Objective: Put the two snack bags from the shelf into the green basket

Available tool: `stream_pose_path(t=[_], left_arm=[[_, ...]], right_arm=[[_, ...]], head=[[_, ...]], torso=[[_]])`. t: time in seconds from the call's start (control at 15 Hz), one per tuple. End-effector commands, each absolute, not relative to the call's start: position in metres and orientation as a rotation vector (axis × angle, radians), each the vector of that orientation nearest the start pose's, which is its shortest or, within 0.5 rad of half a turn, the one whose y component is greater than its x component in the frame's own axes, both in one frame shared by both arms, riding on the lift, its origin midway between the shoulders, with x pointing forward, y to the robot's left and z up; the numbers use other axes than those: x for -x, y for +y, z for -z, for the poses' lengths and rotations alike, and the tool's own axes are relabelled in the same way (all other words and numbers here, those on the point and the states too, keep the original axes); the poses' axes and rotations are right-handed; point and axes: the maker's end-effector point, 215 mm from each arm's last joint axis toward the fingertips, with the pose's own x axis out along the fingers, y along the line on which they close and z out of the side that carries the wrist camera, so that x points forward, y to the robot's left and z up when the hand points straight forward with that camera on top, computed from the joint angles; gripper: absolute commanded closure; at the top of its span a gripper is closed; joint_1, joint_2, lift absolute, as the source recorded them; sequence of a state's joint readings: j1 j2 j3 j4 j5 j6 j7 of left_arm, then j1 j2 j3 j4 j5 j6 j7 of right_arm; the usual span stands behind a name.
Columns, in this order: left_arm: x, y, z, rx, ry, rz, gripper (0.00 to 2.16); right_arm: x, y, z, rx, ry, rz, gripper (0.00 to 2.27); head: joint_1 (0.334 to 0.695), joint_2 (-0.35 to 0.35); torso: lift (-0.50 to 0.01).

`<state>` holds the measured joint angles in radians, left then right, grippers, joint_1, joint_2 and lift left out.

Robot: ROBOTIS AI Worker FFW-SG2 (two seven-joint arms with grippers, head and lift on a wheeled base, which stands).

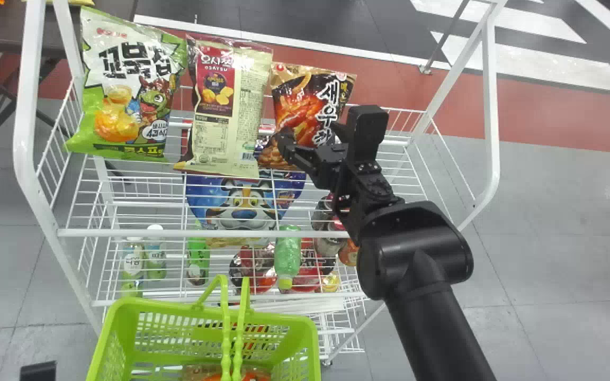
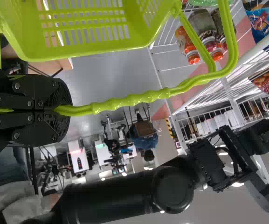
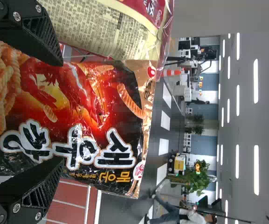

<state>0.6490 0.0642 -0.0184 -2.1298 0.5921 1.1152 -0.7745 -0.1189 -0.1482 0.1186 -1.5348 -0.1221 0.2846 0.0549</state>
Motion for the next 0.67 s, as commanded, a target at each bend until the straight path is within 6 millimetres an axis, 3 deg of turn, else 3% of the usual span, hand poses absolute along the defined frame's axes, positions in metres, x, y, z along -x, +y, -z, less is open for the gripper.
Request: stream_pose_path(t=[0.0,0.13,0.2,0.27,0.33,0.4,0.53,0.6], left_arm=[[-0.183,-0.011,0.445,0.94,0.961,0.987,1.84],[-0.182,-0.011,0.446,0.942,0.958,0.984,1.84],[-0.183,-0.01,0.446,0.941,0.953,0.983,1.84],[-0.184,-0.01,0.445,0.941,0.947,0.983,1.84],[-0.184,-0.01,0.446,0.943,0.946,0.981,1.84],[-0.185,-0.01,0.446,0.944,0.944,0.979,1.84],[-0.186,-0.009,0.446,0.944,0.942,0.976,1.84],[-0.186,-0.01,0.446,0.944,0.942,0.973,1.84]], right_arm=[[-0.63,-0.2,0.385,0.037,0.233,-0.172,0.08],[-0.637,-0.196,0.386,0.036,0.24,-0.189,0.14],[-0.64,-0.194,0.387,0.038,0.257,-0.19,0.3],[-0.64,-0.186,0.393,0.031,0.29,-0.216,0.68],[-0.639,-0.181,0.394,0.02,0.293,-0.223,1.48],[-0.638,-0.18,0.398,0.019,0.311,-0.224,1.94],[-0.631,-0.18,0.397,0.023,0.31,-0.214,2.19],[-0.627,-0.183,0.395,0.028,0.306,-0.197,2.19]], head=[[0.695,-0.296],[0.695,-0.288],[0.695,-0.284],[0.695,-0.281],[0.695,-0.277],[0.695,-0.272],[0.695,-0.259],[0.695,-0.258]], torso=[[-0.012],[-0.012],[-0.012],[-0.012],[-0.012],[-0.012],[-0.012],[-0.012]])
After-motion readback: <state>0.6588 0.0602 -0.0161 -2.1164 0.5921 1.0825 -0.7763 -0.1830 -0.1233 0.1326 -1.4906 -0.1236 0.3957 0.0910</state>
